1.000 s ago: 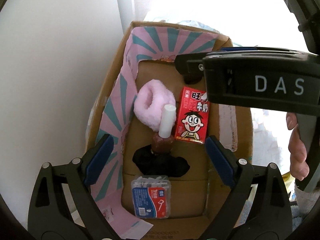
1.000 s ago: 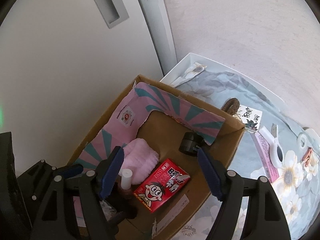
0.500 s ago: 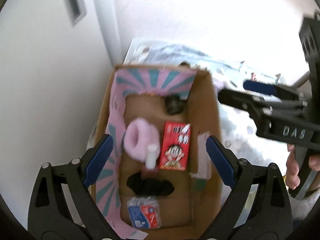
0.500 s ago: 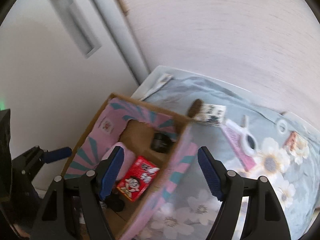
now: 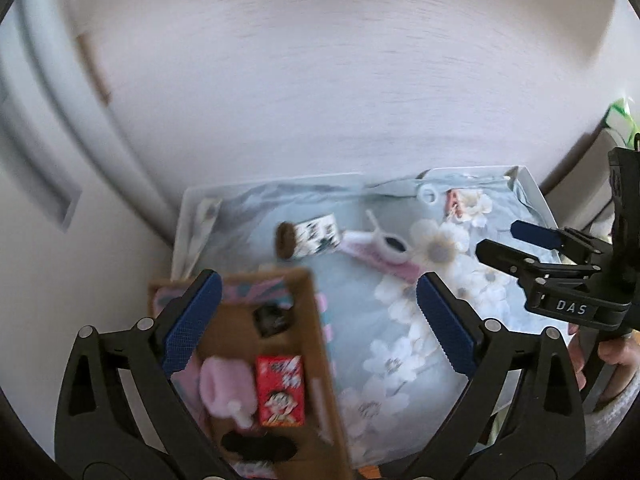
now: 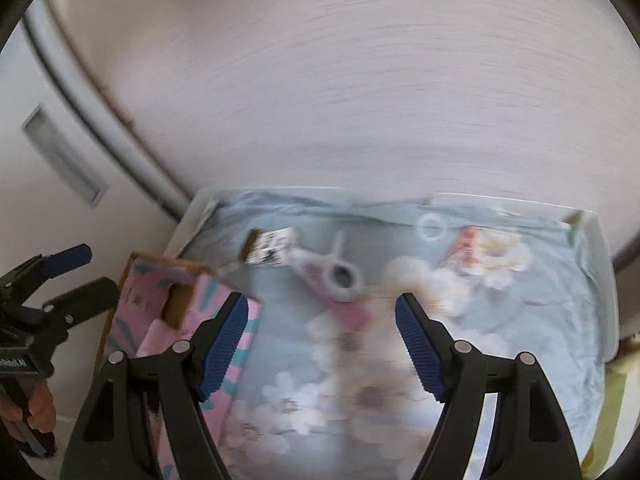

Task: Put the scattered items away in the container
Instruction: 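Move both tools back over the tray toward the clips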

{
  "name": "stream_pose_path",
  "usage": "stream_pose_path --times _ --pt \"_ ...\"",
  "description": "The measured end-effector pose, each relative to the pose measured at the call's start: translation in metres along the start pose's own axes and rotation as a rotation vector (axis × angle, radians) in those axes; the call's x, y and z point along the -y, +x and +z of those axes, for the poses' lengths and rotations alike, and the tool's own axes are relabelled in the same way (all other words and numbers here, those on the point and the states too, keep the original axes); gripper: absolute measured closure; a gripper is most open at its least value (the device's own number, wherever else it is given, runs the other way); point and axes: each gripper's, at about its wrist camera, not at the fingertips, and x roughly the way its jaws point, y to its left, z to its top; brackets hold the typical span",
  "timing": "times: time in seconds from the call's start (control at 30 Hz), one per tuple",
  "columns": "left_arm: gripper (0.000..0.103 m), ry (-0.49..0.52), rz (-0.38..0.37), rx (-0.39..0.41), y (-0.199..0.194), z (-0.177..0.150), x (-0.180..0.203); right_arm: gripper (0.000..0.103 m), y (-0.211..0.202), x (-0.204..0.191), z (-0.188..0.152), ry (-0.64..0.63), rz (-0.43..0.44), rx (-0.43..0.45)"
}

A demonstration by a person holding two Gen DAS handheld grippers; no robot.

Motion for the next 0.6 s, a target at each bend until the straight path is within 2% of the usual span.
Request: stream_pose_path --times 0.17,0.27,0.43,0.6 --pt "0.005 0.029 -0.049 -0.038 0.015 0.018 0.035 0.031 -0.009 0.034 0.003 0.057 -0.035 0.020" --pt "0.005 0.029 -0.065 -0.077 0.039 0.026 0.052 0.031 -0.009 0.056 0.006 0.085 -0.056 0.020" --pt "0.005 0.021 -0.039 -0.123 0.079 0.031 0.075 0.031 0.001 0.083 0.006 0.112 -0.081 0.002" --pt "0.005 -0.036 -0.012 -0.176 0.126 0.030 0.084 0.031 0.023 0.108 0.009 0.130 -0.099 -0.029"
